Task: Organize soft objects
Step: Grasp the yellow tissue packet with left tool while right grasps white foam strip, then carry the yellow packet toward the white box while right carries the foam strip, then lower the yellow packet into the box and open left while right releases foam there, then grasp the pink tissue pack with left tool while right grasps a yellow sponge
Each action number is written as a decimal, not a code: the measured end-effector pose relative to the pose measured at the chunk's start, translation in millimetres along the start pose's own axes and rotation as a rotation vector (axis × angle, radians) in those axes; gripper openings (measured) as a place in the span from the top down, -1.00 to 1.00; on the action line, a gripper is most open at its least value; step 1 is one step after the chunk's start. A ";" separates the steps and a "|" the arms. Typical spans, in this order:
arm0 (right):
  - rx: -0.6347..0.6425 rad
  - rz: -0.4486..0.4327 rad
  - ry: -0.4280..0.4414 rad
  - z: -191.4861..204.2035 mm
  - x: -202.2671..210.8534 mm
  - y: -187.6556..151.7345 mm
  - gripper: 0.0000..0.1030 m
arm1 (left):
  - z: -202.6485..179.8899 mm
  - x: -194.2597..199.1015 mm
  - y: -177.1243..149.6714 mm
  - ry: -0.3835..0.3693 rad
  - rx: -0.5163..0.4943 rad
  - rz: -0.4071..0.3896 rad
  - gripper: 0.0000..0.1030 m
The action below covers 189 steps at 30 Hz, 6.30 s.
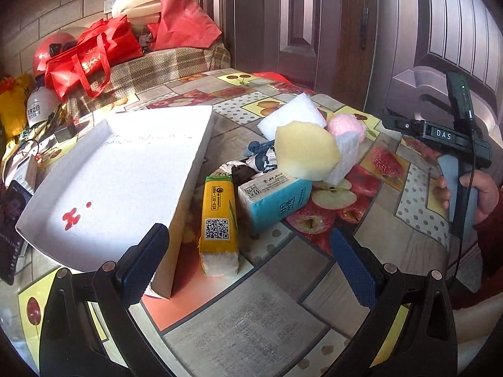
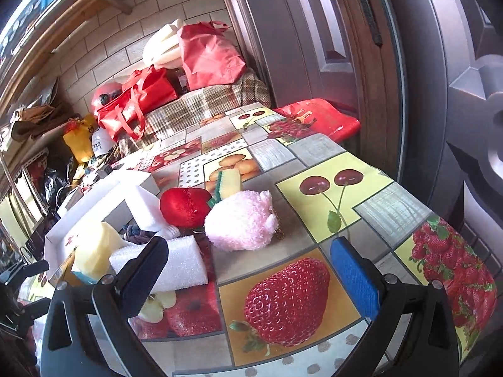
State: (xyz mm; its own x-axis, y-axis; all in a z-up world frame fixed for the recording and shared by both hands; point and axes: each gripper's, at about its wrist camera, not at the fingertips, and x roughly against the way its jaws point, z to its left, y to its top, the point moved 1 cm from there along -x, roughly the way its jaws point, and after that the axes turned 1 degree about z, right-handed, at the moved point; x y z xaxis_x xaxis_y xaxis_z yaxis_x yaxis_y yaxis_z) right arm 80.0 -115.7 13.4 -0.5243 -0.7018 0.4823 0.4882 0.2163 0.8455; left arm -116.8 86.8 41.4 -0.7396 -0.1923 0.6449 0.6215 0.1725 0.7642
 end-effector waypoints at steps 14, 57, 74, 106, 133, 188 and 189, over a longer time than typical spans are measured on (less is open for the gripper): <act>0.319 0.188 0.139 76.6 -50.2 -7.0 -1.00 | -3.5 -22.6 3.6 0.012 0.001 0.044 -0.82; 0.279 -0.271 0.175 119.1 5.4 -9.9 -0.71 | 49.4 24.9 -10.3 0.308 0.218 -0.237 0.56; 0.335 -0.240 0.251 181.6 -33.5 -10.2 -0.71 | 111.7 28.8 -7.1 0.429 0.232 -0.326 0.55; 0.341 -0.220 0.333 247.5 -81.6 -1.6 -0.74 | 160.9 12.7 7.4 0.505 0.287 -0.338 0.55; 0.222 -0.106 0.337 227.4 -97.6 4.6 -0.99 | 163.2 16.6 6.5 0.548 0.322 -0.346 -0.92; 0.021 -0.107 0.362 105.1 -38.5 2.0 -0.02 | -10.2 -22.0 -38.8 -0.012 0.007 0.228 0.02; 0.020 -0.105 0.364 105.5 -39.2 1.8 -0.02 | -10.0 -21.6 -39.3 -0.016 0.008 0.227 0.02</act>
State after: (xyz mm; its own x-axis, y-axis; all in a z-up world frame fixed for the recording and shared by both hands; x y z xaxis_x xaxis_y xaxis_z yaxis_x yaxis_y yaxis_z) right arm 27.8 -16.2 20.3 -0.2867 -0.9154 0.2824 0.4296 0.1406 0.8920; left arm -122.6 74.5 -2.4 -0.5849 -0.1320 0.8003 0.7708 0.2168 0.5991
